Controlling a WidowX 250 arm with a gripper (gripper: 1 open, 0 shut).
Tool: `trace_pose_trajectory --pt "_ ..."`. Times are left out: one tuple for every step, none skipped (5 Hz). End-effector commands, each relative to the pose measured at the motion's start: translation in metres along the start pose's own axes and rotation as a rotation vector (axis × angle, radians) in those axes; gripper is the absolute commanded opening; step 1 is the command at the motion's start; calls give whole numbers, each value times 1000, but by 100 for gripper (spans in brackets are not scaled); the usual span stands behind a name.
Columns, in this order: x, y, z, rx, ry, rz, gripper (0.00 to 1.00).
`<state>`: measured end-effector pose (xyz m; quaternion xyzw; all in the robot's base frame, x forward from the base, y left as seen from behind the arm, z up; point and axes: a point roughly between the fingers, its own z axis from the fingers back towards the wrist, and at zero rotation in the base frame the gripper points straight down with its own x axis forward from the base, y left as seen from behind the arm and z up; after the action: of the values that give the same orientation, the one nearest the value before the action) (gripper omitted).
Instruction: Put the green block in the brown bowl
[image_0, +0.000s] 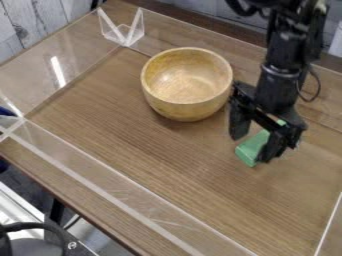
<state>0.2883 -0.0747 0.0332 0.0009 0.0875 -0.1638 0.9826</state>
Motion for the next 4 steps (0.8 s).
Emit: trace_pose_trajectory --pt "17 1 12 10 -73 -8 100" --pt "19 3 8 10 -78 -7 100" --pt "21 5 6 9 -86 -6 100" --pt "23 7 4 10 -96 -6 100"
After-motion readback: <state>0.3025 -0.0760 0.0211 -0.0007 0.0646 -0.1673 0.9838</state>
